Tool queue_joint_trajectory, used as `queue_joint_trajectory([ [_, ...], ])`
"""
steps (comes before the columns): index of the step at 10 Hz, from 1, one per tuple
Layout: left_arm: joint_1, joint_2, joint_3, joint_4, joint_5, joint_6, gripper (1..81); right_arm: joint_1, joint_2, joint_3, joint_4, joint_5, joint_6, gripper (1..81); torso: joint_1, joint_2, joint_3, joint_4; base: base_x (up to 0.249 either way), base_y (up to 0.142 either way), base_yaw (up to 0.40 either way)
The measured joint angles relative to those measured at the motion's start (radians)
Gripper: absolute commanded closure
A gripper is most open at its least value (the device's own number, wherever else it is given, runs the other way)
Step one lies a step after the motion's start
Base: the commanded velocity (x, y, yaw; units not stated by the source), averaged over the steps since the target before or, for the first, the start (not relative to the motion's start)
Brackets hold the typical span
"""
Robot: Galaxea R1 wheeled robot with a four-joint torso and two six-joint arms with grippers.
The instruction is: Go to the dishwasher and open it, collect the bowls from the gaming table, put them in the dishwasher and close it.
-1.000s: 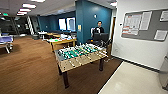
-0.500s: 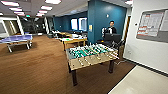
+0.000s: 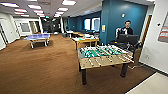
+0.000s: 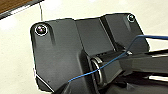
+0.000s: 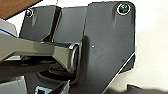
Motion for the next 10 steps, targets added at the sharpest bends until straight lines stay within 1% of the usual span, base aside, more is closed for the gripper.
queue_joint_trajectory([
  [4, 0.000, -0.005, -0.001, 0.000, 0.001, 0.000, 1.0, 0.000, 0.008, 0.004, 0.000, 0.000, 0.000, 1.0, 0.000, 0.000, 0.000, 0.000, 0.000, 0.000, 0.342],
  [6, 0.005, 0.003, -0.006, 0.000, 0.002, 0.000, 1.0, 0.002, 0.006, 0.004, -0.002, 0.000, -0.001, 1.0, 0.000, 0.000, 0.000, 0.000, 0.000, 0.000, 0.257],
  [8, 0.000, 0.002, -0.012, 0.000, 0.000, 0.000, 1.0, 0.001, 0.006, 0.002, -0.003, -0.003, -0.001, 1.0, 0.000, 0.000, 0.000, 0.000, 0.000, 0.000, 0.166],
  [10, 0.000, 0.002, -0.011, 0.000, 0.001, 0.000, 1.0, 0.000, 0.006, 0.001, -0.003, -0.001, -0.001, 1.0, 0.000, 0.000, 0.000, 0.000, 0.000, 0.000, 0.045],
])
